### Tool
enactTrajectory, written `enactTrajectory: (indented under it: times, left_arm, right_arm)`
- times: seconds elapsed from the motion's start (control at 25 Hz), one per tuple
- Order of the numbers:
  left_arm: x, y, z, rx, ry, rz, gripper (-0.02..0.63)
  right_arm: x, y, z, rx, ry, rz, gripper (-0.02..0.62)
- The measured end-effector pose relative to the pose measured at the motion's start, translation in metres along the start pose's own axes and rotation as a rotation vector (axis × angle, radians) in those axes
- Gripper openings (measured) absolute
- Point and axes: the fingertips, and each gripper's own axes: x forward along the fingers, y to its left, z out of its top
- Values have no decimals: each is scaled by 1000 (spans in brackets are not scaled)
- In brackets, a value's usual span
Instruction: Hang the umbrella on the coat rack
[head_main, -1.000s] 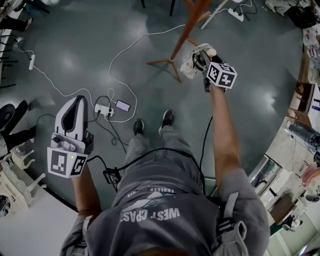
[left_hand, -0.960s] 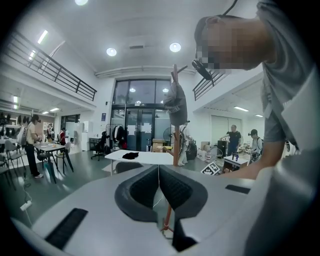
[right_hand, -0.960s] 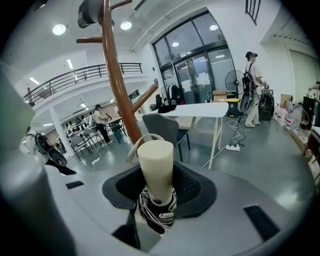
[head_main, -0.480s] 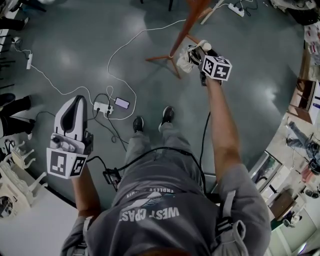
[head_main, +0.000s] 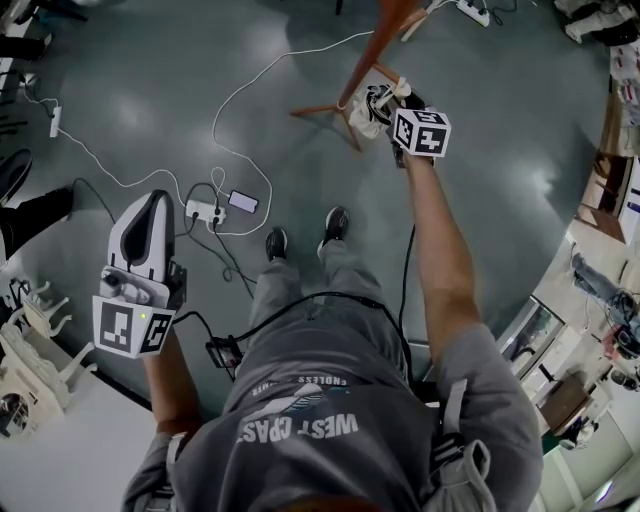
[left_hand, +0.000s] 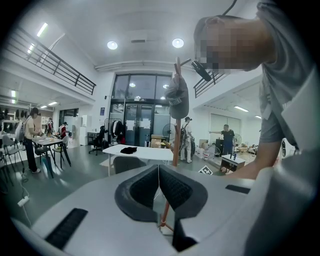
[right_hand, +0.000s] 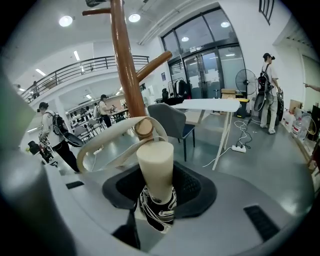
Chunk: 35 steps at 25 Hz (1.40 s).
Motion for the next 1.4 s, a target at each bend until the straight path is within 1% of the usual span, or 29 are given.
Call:
enactTrajectory:
  times: [0.4,0.48,0.6,0.72,0.84,1.0,1.24,1.4]
  left_arm:
    - [6,-2,-8,-10,19,-6,21]
    - [6,-2,-9,-12,22,-6,21]
    - [5,0,-12,-17,24,-4,21]
    - [4,1,-13,-20,23,-3,21]
    - [3,1,-12,-24,19,-3,21]
    - [3,-1,-11,-27,14,-7,21]
    - [2,2,-15,-30,17,-5,21]
    - [6,1,-15,-33,18,-8,21]
  right_arm:
    - [20,8,-21,-38,70,14,175]
    - [18,8,-22,-34,58,-10,175]
    - [9,6,-13,-26,11,-58,175]
    - [0,3,0,-42,-6,-78,175]
    - [-4,-1,6,-74,17,-106,175]
    - [-4,-8,1,-124,61,-147,175]
    - [-1,-19,-19,-136,134,-186,175]
    - [-8,-23,-20,-136,136,-196,175]
